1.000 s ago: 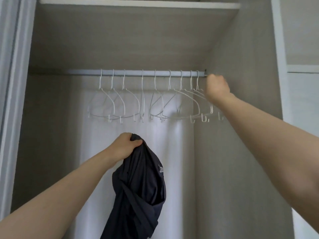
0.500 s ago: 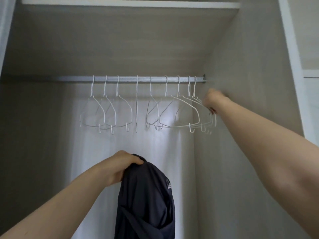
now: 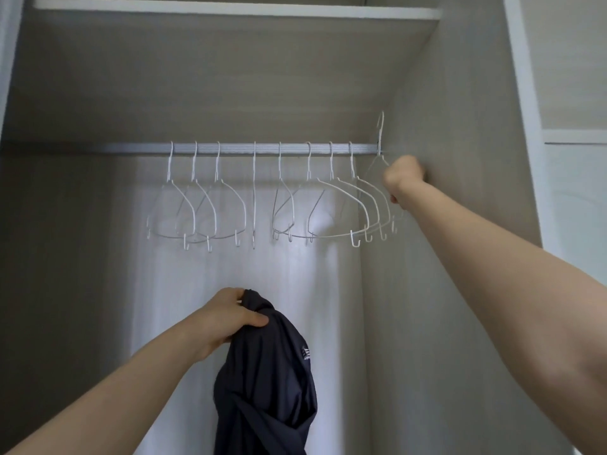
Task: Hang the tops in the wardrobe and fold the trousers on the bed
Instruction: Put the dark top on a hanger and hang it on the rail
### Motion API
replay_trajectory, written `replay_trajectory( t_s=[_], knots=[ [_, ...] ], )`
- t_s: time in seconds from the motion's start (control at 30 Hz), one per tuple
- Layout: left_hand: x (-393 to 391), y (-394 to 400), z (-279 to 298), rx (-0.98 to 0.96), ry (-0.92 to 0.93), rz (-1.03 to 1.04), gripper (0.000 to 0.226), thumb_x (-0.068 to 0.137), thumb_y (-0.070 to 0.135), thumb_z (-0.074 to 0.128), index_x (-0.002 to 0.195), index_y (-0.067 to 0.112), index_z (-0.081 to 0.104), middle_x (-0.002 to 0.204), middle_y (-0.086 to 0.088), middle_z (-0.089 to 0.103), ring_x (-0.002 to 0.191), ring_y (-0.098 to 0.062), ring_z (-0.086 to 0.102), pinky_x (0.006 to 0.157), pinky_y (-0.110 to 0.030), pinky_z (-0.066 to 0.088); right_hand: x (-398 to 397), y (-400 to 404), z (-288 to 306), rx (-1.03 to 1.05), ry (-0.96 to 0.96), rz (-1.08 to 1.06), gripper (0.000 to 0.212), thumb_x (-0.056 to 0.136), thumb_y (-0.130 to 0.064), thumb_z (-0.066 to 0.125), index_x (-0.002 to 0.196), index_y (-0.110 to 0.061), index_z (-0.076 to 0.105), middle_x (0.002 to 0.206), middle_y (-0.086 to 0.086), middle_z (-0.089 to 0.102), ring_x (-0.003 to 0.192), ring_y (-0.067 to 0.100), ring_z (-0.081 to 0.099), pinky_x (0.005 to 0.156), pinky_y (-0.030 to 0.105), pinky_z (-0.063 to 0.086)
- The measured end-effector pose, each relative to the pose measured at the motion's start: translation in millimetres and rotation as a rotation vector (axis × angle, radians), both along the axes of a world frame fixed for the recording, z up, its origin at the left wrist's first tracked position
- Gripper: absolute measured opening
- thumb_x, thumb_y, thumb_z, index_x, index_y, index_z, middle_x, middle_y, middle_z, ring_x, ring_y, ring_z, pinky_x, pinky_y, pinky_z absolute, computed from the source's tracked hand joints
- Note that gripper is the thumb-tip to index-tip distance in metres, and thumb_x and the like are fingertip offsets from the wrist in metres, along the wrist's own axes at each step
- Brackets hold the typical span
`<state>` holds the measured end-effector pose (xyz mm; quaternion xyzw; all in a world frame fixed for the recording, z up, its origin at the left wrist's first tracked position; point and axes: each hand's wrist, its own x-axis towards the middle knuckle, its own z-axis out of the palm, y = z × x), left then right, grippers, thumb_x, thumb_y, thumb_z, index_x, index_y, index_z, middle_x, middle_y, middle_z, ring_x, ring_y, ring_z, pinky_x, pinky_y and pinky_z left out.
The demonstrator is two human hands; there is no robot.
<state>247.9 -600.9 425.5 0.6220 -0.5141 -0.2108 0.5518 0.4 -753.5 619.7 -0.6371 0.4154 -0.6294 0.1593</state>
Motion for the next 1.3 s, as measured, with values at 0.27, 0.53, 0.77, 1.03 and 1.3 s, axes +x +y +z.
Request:
replay_trajectory(
  t_s=[0.27, 0.53, 0.77, 1.03, 1.3],
  knots=[
    [-1, 31, -30, -0.131, -0.254, 0.181, 0.017, 0.081, -0.004, 0.064, 0.089, 0.011, 0.065, 0.086, -0.005, 0.067, 0.079, -0.018, 0.063, 0.066, -0.025, 0.049, -14, 59, -63, 0.005, -0.088, 0.022, 0.01, 0.087, -0.011, 0.041, 0.08, -0.007, 0.047, 0.091, 0.019, 0.049, 0.082, 0.026, 0.049, 0.062, 0.029, 0.036],
    [-1, 64, -86, -0.105, 0.215, 0.136, 0.017, 0.081, -0.007, 0.067, 0.084, 0.01, 0.068, 0.086, -0.009, 0.069, 0.078, -0.022, 0.064, 0.07, -0.028, 0.052, -46, 145, -164, 0.176, -0.132, 0.183, 0.02, 0.085, -0.005, 0.04, 0.102, -0.012, 0.047, 0.078, 0.005, 0.042, 0.063, 0.018, 0.04, 0.063, 0.035, 0.046],
    [4, 82, -116, -0.093, 0.227, 0.195, 0.025, 0.082, -0.011, 0.063, 0.08, 0.013, 0.068, 0.081, -0.006, 0.068, 0.074, -0.02, 0.063, 0.064, -0.026, 0.051, -59, 196, -222, 0.378, 0.034, 0.292, 0.021, 0.089, -0.005, 0.048, 0.107, 0.001, 0.058, 0.066, 0.01, 0.043, 0.047, 0.019, 0.037, 0.051, 0.028, 0.035],
    [26, 95, -128, 0.012, -0.383, 0.528, 0.015, 0.08, 0.011, 0.075, 0.076, 0.014, 0.061, 0.078, 0.0, 0.059, 0.08, -0.021, 0.053, 0.064, -0.026, 0.039, -84, 208, -244, 0.45, 0.197, 0.541, 0.017, 0.088, -0.009, 0.056, 0.085, -0.006, 0.072, 0.043, -0.007, 0.033, 0.038, 0.012, 0.022, 0.035, 0.014, 0.017],
    [36, 114, -126, 0.032, -0.386, 0.411, 0.018, 0.07, 0.002, 0.083, 0.077, 0.01, 0.068, 0.075, -0.006, 0.067, 0.072, -0.018, 0.058, 0.066, -0.025, 0.044, -101, 191, -259, 0.455, 0.294, 0.669, 0.019, 0.092, -0.009, 0.056, 0.084, -0.003, 0.073, 0.043, -0.006, 0.029, 0.038, 0.012, 0.018, 0.04, 0.012, 0.014]
  ],
)
